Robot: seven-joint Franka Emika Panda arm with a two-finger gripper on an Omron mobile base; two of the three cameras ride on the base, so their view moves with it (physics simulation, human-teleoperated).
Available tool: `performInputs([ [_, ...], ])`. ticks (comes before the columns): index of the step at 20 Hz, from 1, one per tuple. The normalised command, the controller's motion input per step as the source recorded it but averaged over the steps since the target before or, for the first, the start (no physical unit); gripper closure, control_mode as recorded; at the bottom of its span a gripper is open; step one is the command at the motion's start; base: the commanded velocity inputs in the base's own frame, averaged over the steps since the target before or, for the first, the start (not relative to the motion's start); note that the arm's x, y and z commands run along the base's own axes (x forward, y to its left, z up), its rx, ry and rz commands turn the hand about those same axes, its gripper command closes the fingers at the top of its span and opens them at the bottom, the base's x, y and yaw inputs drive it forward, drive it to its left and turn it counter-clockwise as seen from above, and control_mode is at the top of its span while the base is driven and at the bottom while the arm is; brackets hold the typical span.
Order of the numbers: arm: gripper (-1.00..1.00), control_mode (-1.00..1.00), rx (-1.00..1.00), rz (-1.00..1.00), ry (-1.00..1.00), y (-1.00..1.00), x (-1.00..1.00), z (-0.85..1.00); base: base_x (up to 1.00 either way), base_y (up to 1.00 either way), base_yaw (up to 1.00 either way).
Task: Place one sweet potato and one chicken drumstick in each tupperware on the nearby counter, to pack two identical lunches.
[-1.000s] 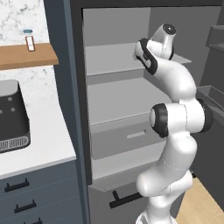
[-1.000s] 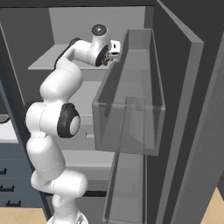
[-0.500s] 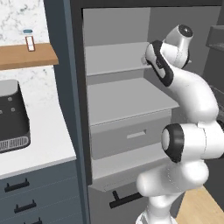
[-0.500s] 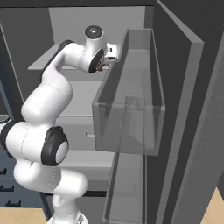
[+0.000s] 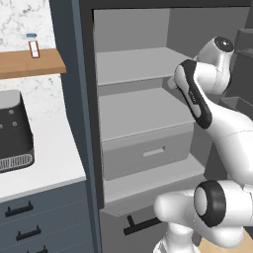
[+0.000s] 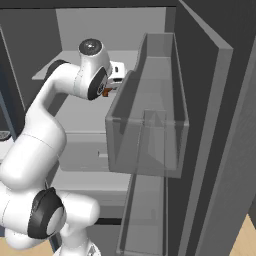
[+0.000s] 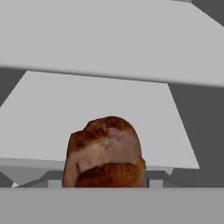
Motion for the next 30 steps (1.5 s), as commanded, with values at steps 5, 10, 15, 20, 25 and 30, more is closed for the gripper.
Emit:
performInputs([
  [5,1.00,-1.00,-0.07,0.00,0.18,0.18,-1.00,-0.13,0.00,0.00,0.00],
  [10,1.00,-1.00,-0.01,0.00,0.19,0.04,-0.93,-0.36,0.00,0.00,0.00],
  [15,1.00,-1.00,0.00,0.00,0.17,0.00,-0.87,-0.51,0.00,0.00,0.00],
  [20,1.00,-1.00,0.00,0.00,0.11,0.00,-0.85,-0.55,0.00,0.00,0.00],
  [25,1.00,-1.00,0.00,0.00,0.07,0.19,-0.44,-0.88,0.00,0.00,0.00],
  [30,1.00,1.00,0.00,0.02,0.00,0.14,-0.11,-0.15,-0.50,0.23,0.09],
])
